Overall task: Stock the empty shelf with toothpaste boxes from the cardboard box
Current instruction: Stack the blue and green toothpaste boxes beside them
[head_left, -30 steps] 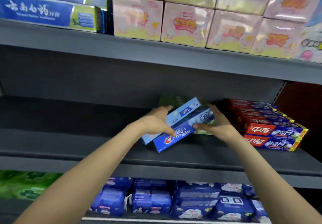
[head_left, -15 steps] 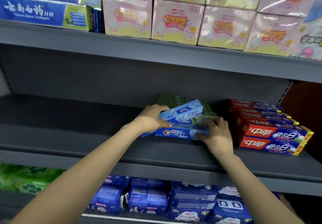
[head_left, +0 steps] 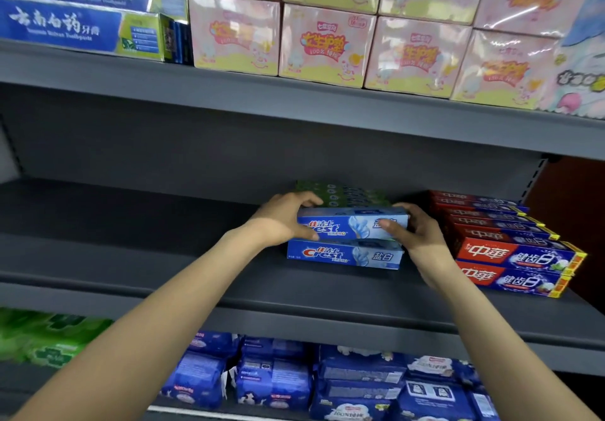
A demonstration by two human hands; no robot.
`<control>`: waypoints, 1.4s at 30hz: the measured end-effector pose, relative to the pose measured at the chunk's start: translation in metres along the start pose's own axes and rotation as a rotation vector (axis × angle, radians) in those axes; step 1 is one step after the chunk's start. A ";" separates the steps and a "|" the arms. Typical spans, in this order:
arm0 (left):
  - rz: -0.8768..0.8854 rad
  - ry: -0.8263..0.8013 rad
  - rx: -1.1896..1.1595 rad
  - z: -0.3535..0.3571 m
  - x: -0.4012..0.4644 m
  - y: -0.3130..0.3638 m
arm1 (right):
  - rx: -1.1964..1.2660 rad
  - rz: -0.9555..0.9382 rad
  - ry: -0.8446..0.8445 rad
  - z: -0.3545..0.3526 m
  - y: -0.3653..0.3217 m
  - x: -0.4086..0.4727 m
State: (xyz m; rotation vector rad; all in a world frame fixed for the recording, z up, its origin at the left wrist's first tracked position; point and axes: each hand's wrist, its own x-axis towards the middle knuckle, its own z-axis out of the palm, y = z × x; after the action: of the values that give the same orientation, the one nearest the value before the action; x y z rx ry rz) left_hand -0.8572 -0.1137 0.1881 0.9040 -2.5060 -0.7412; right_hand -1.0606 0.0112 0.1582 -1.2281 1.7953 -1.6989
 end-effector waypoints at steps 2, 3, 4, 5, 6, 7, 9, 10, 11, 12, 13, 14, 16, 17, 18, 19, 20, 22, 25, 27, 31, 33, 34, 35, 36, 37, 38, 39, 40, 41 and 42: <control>-0.016 0.010 0.035 0.001 -0.001 -0.007 | -0.031 -0.009 0.031 -0.002 0.005 -0.001; -0.013 0.024 0.050 0.003 -0.002 -0.008 | -0.059 -0.016 0.046 -0.001 0.008 -0.002; -0.004 0.048 0.069 0.006 -0.002 -0.009 | -0.109 -0.025 0.073 -0.001 0.012 -0.001; 0.006 0.074 0.090 0.009 -0.002 -0.009 | -0.177 -0.039 0.110 -0.002 0.015 -0.001; 0.019 0.097 0.124 0.012 -0.001 -0.009 | -0.247 -0.068 0.149 -0.002 0.018 0.000; 0.033 0.107 0.185 0.015 0.000 -0.008 | -0.315 -0.105 0.184 -0.003 0.021 0.000; 0.045 0.097 0.310 0.021 0.003 -0.006 | -0.451 -0.170 0.215 -0.002 0.026 0.000; 0.030 0.080 0.330 0.023 0.004 -0.006 | -0.520 -0.194 0.217 -0.001 0.028 -0.001; 0.000 0.063 0.328 0.025 0.004 -0.005 | -0.592 -0.224 0.218 0.000 0.029 -0.001; -0.028 0.057 0.323 0.027 0.003 -0.005 | -0.661 -0.265 0.221 0.002 0.030 -0.001; -0.047 0.056 0.340 0.027 0.002 -0.003 | -0.725 -0.304 0.216 0.003 0.028 -0.001; -0.060 0.065 0.379 0.028 0.000 -0.001 | -0.784 -0.331 0.196 0.005 0.026 -0.001; -0.060 0.111 0.468 0.031 -0.006 0.001 | -0.863 -0.379 0.139 0.010 0.021 -0.003; -0.050 0.150 0.494 0.033 -0.010 0.002 | -0.874 -0.409 0.117 0.013 0.018 -0.005; -0.040 0.196 0.513 0.036 -0.013 0.003 | -0.866 -0.436 0.102 0.018 0.015 -0.008; -0.025 0.253 0.536 0.038 -0.018 0.005 | -0.844 -0.457 0.086 0.024 0.011 -0.012; 0.000 0.315 0.580 0.039 -0.025 0.007 | -0.812 -0.469 0.062 0.032 0.007 -0.017; 0.055 0.423 0.733 0.038 -0.039 0.006 | -0.748 -0.476 -0.010 0.051 0.000 -0.028; 0.072 0.495 0.928 0.033 -0.068 -0.007 | -0.694 -0.491 -0.146 0.085 -0.011 -0.051; 0.063 0.515 0.960 0.024 -0.097 -0.020 | -0.650 -0.497 -0.218 0.110 -0.021 -0.073; -0.180 0.532 0.794 -0.002 -0.180 -0.053 | -0.572 -0.509 -0.355 0.176 -0.039 -0.129; -0.317 0.565 0.597 -0.018 -0.230 -0.073 | -0.564 -0.512 -0.431 0.219 -0.047 -0.162; -0.392 0.553 0.529 -0.025 -0.256 -0.086 | -0.561 -0.513 -0.463 0.243 -0.051 -0.180; -0.442 0.545 0.504 -0.033 -0.283 -0.101 | -0.557 -0.516 -0.492 0.267 -0.055 -0.199; -0.466 0.555 0.490 -0.040 -0.311 -0.118 | -0.551 -0.517 -0.522 0.293 -0.060 -0.218; -0.487 0.567 0.471 -0.048 -0.339 -0.133 | -0.539 -0.511 -0.546 0.318 -0.065 -0.238; -0.510 0.567 0.441 -0.056 -0.366 -0.149 | -0.524 -0.492 -0.561 0.342 -0.070 -0.259; -0.531 0.556 0.404 -0.064 -0.393 -0.164 | -0.505 -0.461 -0.572 0.365 -0.075 -0.280; -0.553 0.536 0.372 -0.072 -0.418 -0.180 | -0.489 -0.432 -0.585 0.387 -0.081 -0.302; -0.578 0.509 0.353 -0.079 -0.442 -0.194 | -0.481 -0.408 -0.605 0.408 -0.085 -0.322; -0.605 0.478 0.344 -0.087 -0.463 -0.209 | -0.485 -0.385 -0.634 0.427 -0.089 -0.341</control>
State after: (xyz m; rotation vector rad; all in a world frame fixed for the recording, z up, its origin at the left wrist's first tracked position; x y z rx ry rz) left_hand -0.3799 0.0295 0.0579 1.7637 -1.9600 -0.1963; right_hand -0.5157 0.0307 0.0594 -2.1338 1.6622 -0.8544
